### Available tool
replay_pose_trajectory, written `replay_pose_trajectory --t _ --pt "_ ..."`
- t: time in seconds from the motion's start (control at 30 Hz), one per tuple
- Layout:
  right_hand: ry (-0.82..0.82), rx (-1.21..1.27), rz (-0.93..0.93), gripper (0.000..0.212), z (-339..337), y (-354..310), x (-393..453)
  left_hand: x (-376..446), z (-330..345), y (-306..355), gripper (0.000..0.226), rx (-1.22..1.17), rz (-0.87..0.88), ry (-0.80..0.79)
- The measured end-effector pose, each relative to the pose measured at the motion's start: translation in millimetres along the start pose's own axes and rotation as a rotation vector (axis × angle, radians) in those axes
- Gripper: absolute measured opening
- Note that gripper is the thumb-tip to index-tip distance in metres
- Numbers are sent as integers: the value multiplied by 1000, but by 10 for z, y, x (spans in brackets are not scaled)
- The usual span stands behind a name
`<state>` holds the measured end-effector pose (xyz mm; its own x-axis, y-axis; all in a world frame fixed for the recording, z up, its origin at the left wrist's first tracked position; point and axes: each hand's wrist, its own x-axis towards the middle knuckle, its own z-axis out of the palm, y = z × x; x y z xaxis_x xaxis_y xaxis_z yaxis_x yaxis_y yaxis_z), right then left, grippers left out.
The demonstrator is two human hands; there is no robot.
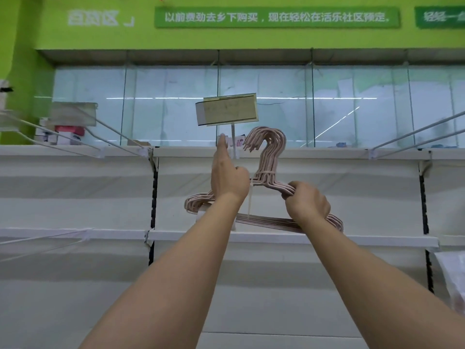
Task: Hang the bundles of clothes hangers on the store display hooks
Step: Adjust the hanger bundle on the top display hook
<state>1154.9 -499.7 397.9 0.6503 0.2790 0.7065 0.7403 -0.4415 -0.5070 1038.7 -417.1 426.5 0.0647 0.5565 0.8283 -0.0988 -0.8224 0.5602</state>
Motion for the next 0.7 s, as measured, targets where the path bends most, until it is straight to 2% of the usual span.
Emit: replay_pose_trajectory --t 0.07,0.37,0.7 --pt "14 17 6 15 26 -72 28 65 -18 10 81 -3 11 -15" --pt "48 124 35 15 144 -335 62 170 -64 -50 50 37 57 15" --pt "-46 326 86 17 461 -542 -120 197 -236 -42 50 240 150 37"
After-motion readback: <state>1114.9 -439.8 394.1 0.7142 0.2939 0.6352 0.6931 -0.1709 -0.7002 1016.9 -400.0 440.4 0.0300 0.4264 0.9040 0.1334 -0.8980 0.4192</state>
